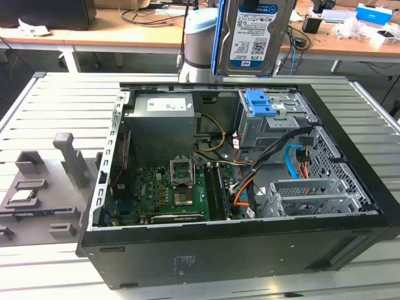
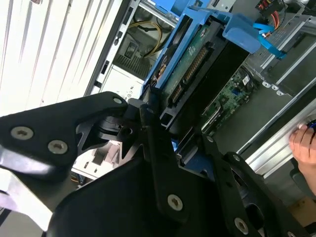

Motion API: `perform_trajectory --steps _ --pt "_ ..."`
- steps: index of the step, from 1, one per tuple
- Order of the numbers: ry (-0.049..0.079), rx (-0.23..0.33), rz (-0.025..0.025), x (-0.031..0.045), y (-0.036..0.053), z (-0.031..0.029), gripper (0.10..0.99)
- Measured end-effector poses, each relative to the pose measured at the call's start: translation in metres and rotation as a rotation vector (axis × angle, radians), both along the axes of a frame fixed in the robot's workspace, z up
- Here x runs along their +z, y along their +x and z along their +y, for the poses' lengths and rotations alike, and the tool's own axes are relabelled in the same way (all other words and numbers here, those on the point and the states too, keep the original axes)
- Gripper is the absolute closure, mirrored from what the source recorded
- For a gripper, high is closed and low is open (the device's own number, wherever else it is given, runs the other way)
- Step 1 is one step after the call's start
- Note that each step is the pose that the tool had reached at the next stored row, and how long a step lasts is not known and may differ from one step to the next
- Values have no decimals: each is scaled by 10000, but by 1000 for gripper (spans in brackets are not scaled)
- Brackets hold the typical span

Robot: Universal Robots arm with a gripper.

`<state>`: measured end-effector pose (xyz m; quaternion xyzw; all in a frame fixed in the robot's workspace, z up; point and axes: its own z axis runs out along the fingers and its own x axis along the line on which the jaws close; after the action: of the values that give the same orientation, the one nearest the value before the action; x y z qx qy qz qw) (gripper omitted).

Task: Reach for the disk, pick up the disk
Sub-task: 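Pick up the disk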

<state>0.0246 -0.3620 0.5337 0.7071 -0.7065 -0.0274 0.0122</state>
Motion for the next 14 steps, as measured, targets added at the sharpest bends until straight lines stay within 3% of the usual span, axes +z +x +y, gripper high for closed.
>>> perform_trajectory --steps 10,14 --pt "1 0 2 -147 28 -4 722" --pt "2 1 2 -152 28 -68 722"
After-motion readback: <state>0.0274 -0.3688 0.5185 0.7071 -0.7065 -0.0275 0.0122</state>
